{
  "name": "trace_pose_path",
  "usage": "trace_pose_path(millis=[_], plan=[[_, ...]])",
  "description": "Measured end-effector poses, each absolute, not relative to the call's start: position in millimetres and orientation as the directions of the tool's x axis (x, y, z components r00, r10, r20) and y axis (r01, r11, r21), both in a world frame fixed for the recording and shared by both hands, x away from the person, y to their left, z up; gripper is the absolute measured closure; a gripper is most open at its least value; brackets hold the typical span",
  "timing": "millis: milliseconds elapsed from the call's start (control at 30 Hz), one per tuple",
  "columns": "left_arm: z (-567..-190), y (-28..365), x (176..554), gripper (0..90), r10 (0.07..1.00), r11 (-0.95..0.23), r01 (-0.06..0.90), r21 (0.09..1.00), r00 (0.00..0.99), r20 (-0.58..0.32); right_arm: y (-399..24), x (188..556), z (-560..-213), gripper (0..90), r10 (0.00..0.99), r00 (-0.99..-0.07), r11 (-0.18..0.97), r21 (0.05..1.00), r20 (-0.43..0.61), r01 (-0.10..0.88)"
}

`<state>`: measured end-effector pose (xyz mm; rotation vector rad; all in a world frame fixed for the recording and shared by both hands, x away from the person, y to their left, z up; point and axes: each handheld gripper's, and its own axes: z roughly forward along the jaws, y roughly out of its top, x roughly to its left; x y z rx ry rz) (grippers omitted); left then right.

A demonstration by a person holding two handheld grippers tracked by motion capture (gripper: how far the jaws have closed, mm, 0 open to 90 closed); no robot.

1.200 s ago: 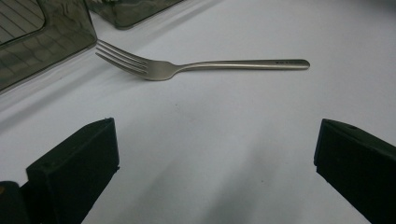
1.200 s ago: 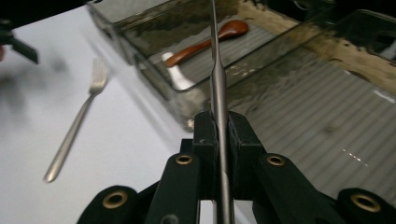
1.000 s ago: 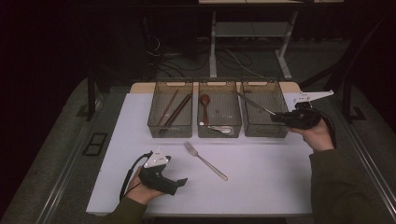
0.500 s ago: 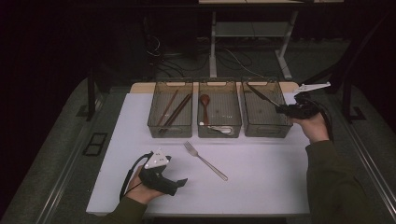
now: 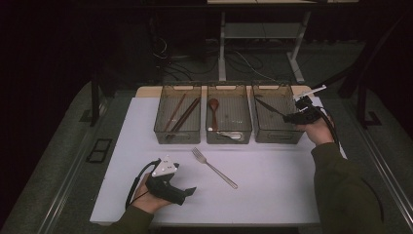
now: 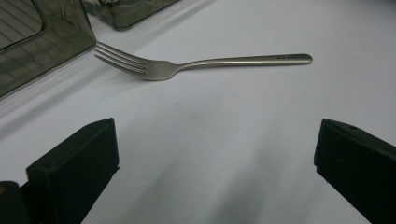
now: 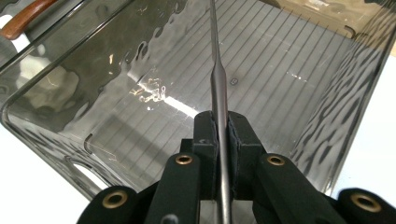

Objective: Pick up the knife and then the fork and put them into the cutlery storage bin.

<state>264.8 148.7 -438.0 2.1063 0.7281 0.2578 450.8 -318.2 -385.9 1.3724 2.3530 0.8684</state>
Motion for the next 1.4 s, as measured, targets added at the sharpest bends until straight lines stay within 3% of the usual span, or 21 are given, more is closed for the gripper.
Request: trace_pose_path(millis=[433,600,733,1100,1400], plan=[[-438.5,147.2,264.5,0.0,0.579,-0.456,0.406,0.792,0.811,-0.082,-315.9,454.1,-393.9,82.3,0.855,-0.518,0.408,0.591,0.02,0.696],[-438.7,147.2,264.5,0.0,0.579,-0.456,0.406,0.792,0.811,-0.083,-317.4,454.0,-393.5,78.0,0.857,-0.515,0.397,0.611,0.02,0.685],[-438.4,147.0,264.3,0.0,0.576,-0.458,0.404,0.792,0.813,-0.082,-321.6,453.1,-390.7,71.1,0.855,-0.517,0.371,0.638,0.049,0.674],[-438.9,147.0,264.4,0.0,0.575,-0.461,0.405,0.79,0.814,-0.082,-330.3,434.2,-370.3,38.3,0.842,-0.522,0.262,0.741,0.137,0.618],[-438.8,146.3,264.4,0.0,0.571,-0.47,0.403,0.785,0.817,-0.077,-320.3,400.7,-361.8,27.3,0.821,-0.564,0.286,0.79,0.09,0.543]])
